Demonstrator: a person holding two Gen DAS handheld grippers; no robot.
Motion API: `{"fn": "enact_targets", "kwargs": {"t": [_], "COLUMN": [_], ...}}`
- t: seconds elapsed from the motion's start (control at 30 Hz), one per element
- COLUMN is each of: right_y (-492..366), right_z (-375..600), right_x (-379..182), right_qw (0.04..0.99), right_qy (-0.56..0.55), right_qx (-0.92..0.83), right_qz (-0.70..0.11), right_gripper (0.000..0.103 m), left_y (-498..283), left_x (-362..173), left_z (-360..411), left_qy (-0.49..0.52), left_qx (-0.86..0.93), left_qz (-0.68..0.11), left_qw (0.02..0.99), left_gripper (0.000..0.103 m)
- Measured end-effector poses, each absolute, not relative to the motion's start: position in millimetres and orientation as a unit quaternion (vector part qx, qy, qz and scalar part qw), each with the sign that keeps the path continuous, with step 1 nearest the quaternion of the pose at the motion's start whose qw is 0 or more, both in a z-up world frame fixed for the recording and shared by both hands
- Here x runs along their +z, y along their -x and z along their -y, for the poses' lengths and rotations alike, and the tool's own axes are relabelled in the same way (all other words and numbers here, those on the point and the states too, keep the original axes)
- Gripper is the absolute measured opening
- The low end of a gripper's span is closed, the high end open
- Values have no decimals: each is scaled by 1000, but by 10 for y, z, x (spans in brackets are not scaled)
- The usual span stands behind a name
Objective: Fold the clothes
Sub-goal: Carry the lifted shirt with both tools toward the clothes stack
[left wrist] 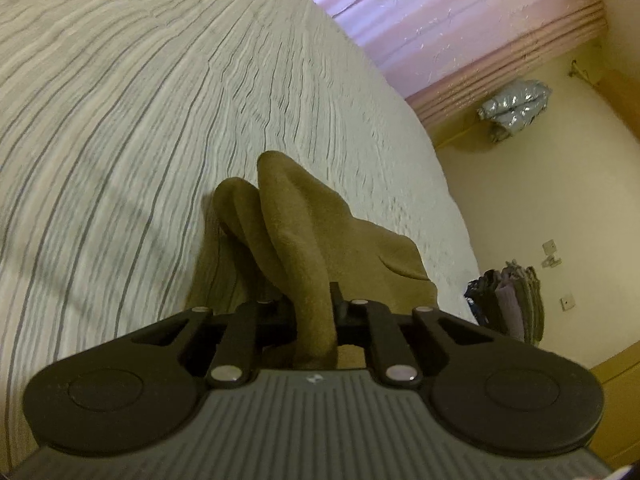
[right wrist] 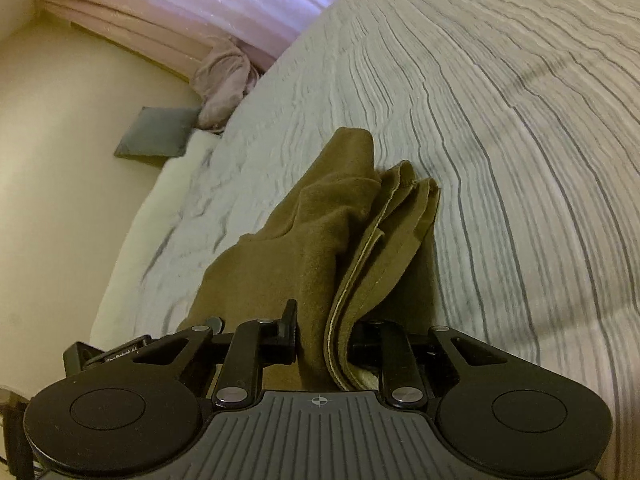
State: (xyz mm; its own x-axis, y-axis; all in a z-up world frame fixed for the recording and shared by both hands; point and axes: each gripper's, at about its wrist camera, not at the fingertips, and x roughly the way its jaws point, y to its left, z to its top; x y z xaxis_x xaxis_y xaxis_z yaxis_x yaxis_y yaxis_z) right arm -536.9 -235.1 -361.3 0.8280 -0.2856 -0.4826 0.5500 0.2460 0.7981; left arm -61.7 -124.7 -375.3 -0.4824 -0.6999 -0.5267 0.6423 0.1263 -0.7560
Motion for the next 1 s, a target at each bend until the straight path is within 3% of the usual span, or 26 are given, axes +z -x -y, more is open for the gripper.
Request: {"fn": "enact_targets", "kwargs": {"t": [0.23, 0.6, 0.8, 1.0], "right_y": [5308, 6156, 6748, 7615], "right_z": [2515, 2109, 1760, 1351], "right_x": [-3608, -2004, -1164, -938], "right_qw": [758, 711, 680, 619], "right_qy": [-590, -611, -603, -589], "right_qx": [-252, -346, -418, -510], "right_qz": [-120, -49, 10, 94], "right_gripper": [18, 17, 17, 17], "left_y": [615, 1284, 2138, 3350], "left_x": [-3624, -1951, -1395, -1146], "left_z": [1427, 1875, 2302, 2827], "left_qy": [16, -30, -67, -121], "left_qx": [-645, -700, -752, -792], "left_qz": [-579, -577, -572, -558], "left_qw": [499, 421, 321, 218], "left_gripper": [9, 9, 9, 9]}}
